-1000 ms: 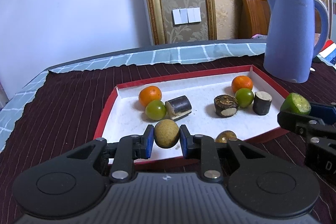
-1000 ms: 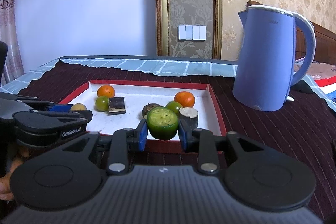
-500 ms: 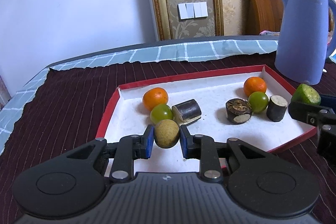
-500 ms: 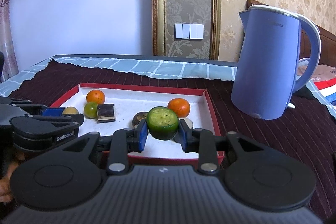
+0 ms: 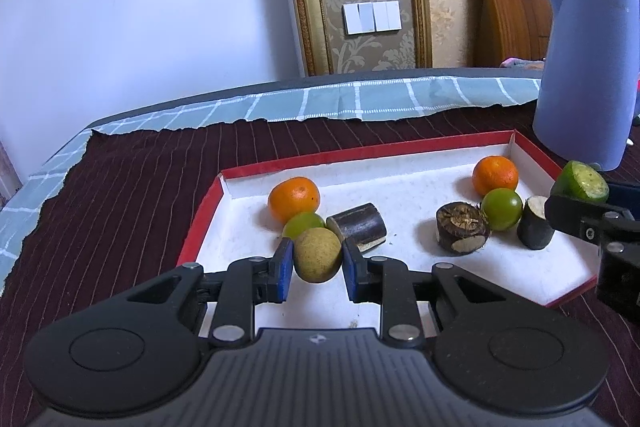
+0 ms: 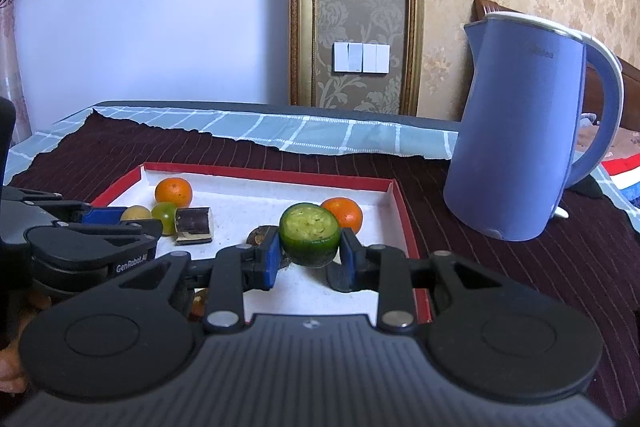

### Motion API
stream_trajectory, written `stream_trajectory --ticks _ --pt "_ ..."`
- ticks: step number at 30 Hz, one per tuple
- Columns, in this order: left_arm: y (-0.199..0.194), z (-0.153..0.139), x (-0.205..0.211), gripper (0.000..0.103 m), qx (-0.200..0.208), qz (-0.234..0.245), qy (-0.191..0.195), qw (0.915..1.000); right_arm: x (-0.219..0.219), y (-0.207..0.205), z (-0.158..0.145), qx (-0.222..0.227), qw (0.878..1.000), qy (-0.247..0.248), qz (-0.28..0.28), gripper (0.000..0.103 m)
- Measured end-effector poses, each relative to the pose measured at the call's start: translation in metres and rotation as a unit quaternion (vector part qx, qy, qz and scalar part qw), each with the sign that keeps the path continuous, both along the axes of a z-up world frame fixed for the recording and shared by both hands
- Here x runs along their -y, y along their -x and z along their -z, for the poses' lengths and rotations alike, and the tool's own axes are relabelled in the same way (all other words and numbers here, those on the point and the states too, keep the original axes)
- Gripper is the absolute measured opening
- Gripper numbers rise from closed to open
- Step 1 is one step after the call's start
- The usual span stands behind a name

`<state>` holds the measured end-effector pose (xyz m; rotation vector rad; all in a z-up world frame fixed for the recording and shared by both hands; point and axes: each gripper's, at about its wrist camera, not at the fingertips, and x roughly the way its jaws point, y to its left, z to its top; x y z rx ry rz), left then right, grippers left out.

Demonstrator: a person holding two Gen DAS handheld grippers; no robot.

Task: Organize fruits
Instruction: 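Lower both held fruits into the tray and open both grippers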

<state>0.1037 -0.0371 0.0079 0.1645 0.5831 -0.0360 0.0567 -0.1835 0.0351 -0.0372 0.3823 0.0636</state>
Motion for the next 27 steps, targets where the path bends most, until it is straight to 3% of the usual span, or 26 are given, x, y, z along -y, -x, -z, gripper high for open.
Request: stream_trajectory --ticks 27 --pt "-0.029 0.004 0.006 0.025 -0.001 -0.001 -0.013 0.9999 -0.003 -0.041 0.002 -0.020 1.000 -0.003 0.008 0.029"
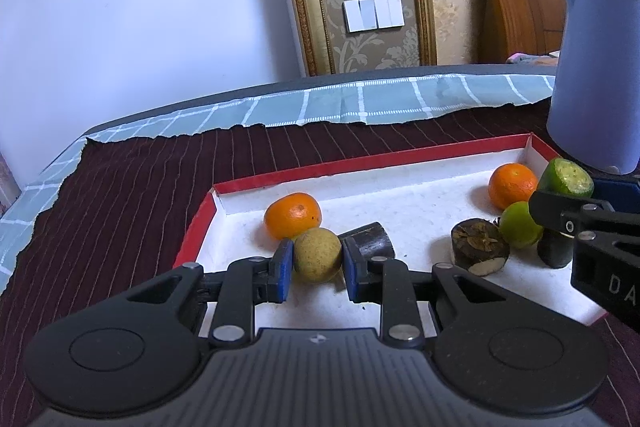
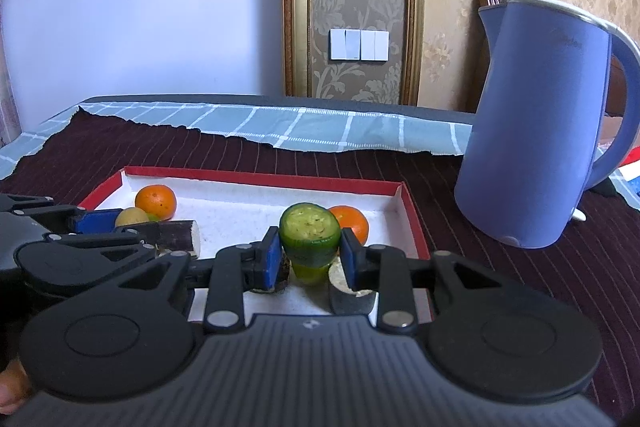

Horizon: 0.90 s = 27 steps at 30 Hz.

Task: Organize fruits
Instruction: 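Lower both held fruits into the tray and open both grippers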

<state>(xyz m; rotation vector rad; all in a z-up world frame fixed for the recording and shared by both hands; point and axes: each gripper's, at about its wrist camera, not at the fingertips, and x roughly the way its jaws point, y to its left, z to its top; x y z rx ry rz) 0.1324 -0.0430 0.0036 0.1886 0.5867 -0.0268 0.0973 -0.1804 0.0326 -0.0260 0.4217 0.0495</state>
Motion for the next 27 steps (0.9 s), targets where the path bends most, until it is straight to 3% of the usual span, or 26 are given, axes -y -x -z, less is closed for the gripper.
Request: stream_trajectory --ticks 27 --pt "-0.021 -0.001 0.007 0.026 0.009 -0.001 -0.011 0.9999 -0.001 -0.027 0.008 -0.020 1.000 0.008 0.012 0.029"
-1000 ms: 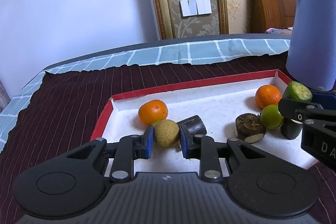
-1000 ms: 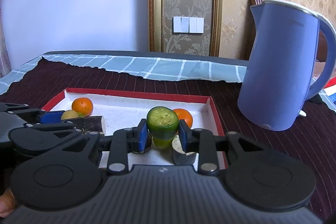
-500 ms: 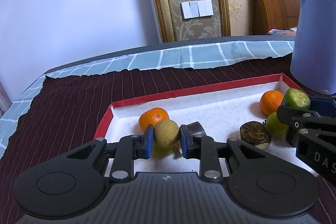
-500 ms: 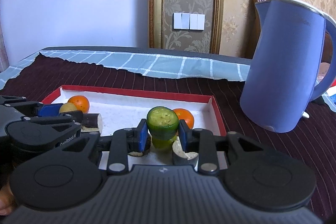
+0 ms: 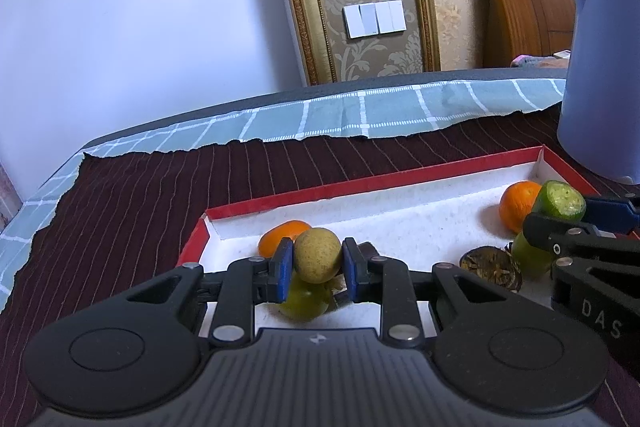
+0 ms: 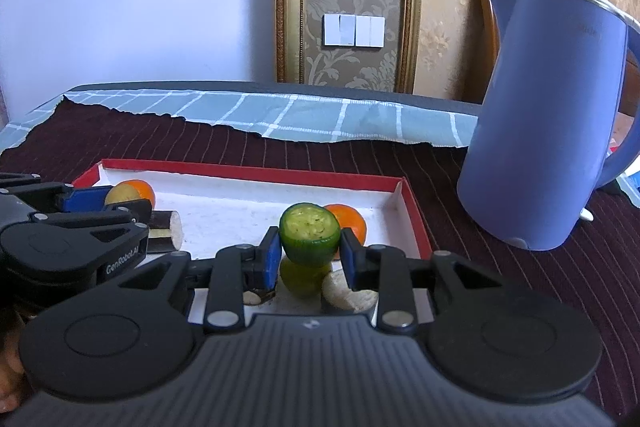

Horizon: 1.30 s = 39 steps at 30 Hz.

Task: Organize fruits
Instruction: 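Lower both held fruits into the tray and open both grippers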

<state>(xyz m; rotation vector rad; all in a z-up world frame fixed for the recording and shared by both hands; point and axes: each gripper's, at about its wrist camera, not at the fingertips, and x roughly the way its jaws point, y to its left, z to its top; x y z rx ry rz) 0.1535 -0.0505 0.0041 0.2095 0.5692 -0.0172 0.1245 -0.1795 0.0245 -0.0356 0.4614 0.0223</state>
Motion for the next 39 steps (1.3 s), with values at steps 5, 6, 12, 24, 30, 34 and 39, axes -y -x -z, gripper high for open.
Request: stream_trajectory --ticks 5,6,12,24,30,34,39 --pt "-0.003 -0.001 0.000 0.026 -0.001 -0.001 0.004 1.0000 0.001 -0.005 0.001 -0.002 1.000 0.001 0.003 0.029" --pt "-0.004 -0.001 0.000 0.026 -0.001 -0.001 0.004 1.0000 0.001 -0.006 0.001 -0.002 1.000 0.001 0.004 0.029" --pt "-0.007 -0.001 0.003 0.026 -0.002 0.000 0.006 1.0000 0.001 -0.011 0.001 -0.005 1.000 0.003 0.006 0.029" --pt "-0.015 -0.002 0.014 0.026 0.000 -0.003 0.000 1.0000 0.002 -0.025 0.004 -0.012 1.000 0.007 0.021 0.030" --pt "-0.020 -0.002 0.014 0.026 -0.003 -0.006 0.008 0.9999 0.004 -0.025 0.004 -0.003 0.999 0.008 0.032 0.058" --pt "-0.019 -0.002 0.015 0.034 -0.002 -0.008 0.003 1.0000 0.004 -0.022 0.001 0.002 0.999 0.010 0.032 0.058" --pt "-0.019 -0.002 0.011 0.063 0.005 -0.015 0.007 0.9999 0.007 -0.020 0.000 0.007 0.999 0.005 0.038 0.060"
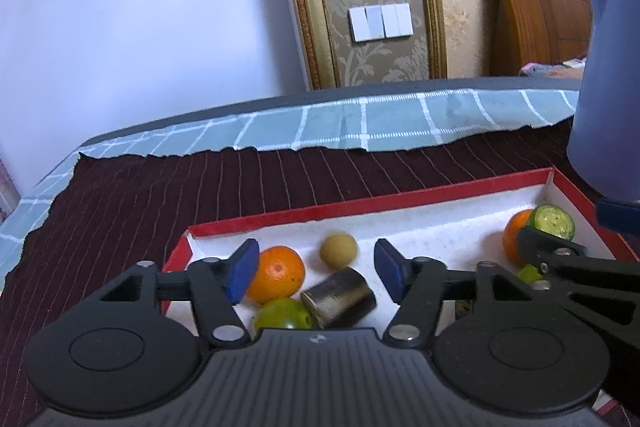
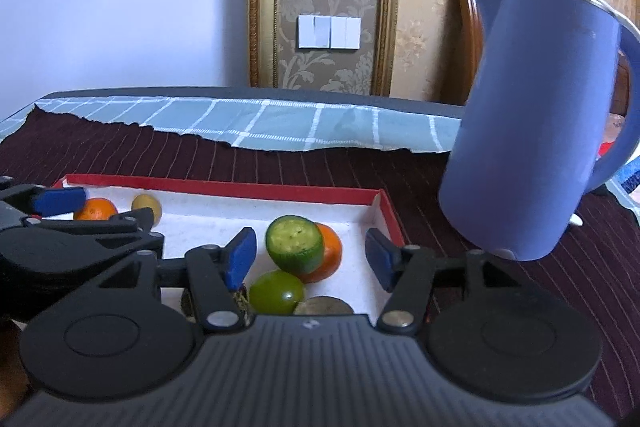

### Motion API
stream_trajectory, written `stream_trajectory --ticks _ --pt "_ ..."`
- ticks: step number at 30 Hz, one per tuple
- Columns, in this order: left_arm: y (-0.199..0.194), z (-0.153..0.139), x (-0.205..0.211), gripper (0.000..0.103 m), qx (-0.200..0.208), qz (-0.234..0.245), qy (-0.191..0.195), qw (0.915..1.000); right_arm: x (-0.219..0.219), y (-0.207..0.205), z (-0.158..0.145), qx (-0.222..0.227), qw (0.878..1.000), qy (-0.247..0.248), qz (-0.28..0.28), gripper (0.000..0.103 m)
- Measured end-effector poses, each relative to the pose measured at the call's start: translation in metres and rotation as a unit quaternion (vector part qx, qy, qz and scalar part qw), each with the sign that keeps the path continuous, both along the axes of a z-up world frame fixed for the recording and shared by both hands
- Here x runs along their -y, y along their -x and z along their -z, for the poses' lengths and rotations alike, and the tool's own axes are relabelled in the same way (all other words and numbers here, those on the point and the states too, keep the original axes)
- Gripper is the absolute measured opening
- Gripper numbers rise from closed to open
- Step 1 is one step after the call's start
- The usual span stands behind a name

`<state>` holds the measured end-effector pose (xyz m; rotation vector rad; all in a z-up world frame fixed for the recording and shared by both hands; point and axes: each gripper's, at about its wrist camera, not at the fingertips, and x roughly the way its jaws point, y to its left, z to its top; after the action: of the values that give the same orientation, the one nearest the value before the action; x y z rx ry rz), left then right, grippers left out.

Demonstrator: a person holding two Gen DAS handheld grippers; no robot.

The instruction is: Organize fruits

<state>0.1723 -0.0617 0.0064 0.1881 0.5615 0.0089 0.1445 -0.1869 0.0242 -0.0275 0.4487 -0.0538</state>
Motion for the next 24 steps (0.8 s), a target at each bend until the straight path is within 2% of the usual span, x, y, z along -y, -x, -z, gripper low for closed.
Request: stream_trajectory --ticks 5,10,13,24 --pt "0.003 -0.001 0.001 0.063 0.002 0.002 -0.003 1.0000 0.003 0.002 0.001 0.001 1.000 -0.004 0.002 0.060" --pt "0.008 -0.003 -0.003 0.063 -0.001 0.001 -0.002 1.0000 0.004 0.008 0.001 0.006 1.000 -0.006 0.002 0.064" --pt "0.013 -0.006 -0.009 0.063 -0.001 -0.002 0.007 1.0000 0.007 0.015 0.001 0.011 1.000 -0.008 0.003 0.074" --pt "0.040 -0.007 -0.032 0.063 -0.006 -0.012 0.022 0.9997 0.008 0.045 0.008 0.019 1.000 -0.015 -0.004 0.078"
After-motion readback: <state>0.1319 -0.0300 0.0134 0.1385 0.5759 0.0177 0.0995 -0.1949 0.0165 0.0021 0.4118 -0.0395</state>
